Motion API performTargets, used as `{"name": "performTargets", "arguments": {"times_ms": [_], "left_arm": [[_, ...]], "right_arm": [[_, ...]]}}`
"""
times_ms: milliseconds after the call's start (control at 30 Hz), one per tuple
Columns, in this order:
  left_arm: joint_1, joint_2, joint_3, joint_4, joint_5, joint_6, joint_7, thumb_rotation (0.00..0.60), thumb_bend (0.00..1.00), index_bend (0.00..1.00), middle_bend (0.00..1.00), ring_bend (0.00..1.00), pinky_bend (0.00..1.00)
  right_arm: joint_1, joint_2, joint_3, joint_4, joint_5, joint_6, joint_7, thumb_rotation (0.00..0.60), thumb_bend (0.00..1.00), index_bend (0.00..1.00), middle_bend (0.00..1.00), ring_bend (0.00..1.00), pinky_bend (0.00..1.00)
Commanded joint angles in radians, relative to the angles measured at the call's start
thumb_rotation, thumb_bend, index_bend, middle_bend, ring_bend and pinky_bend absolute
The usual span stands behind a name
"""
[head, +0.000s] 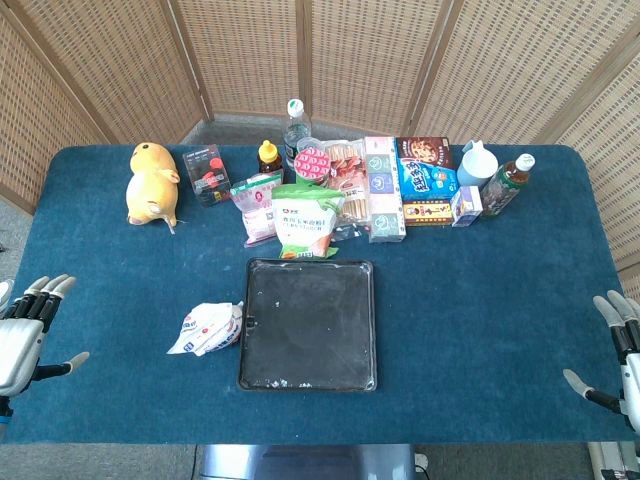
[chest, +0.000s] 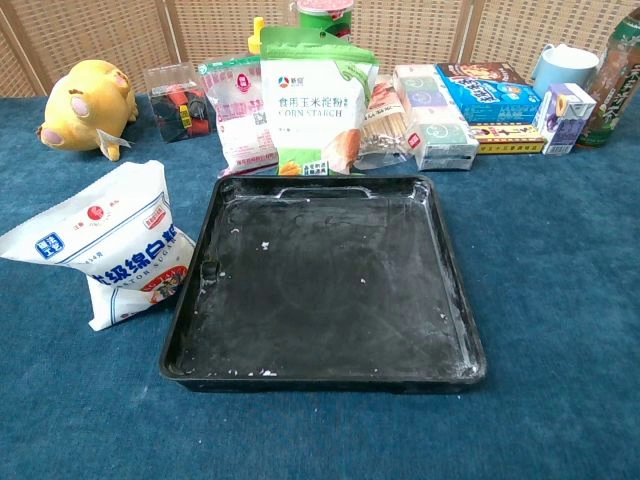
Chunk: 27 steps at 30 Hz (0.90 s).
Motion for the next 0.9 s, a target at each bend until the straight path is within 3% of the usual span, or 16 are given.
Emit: {"name": "performTargets", "arguments": {"times_ms": [33, 300, 567, 900], "left_arm": [[0.000, 0.000, 0.000, 0.000, 0.001, -0.001, 0.001, 0.600, 0.02, 0.02, 0.08, 0.02, 0.18], [-0.022, -0.039, 0.000, 0.028, -0.006, -0.045, -0.009, 0.600, 0.02, 0.02, 0.00, 0.02, 0.18], [-0.136, -0.253, -0.021, 0.194, 0.007, -0.206, -0.227, 0.600, 0.01, 0.01, 0.00, 0.00, 0.17], [-0.199, -0.442, -0.040, 0.263, -0.091, -0.322, -0.182, 0.600, 0.00, 0.00, 0.00, 0.00, 0.12]], "right_arm": [[0.000, 0.001, 0.000, 0.000, 0.001, 0.000, 0.002, 0.600, 0.00, 0.01, 0.00, 0.02, 0.00], [0.000, 0.004, 0.000, -0.002, 0.002, -0.003, 0.010, 0.600, 0.00, 0.01, 0.00, 0.02, 0.00], [0.001, 0.011, 0.005, 0.000, 0.017, -0.008, 0.026, 0.600, 0.00, 0.01, 0.00, 0.02, 0.00], [0.002, 0.018, 0.009, 0.006, 0.026, -0.011, 0.051, 0.600, 0.00, 0.01, 0.00, 0.02, 0.00]]}}
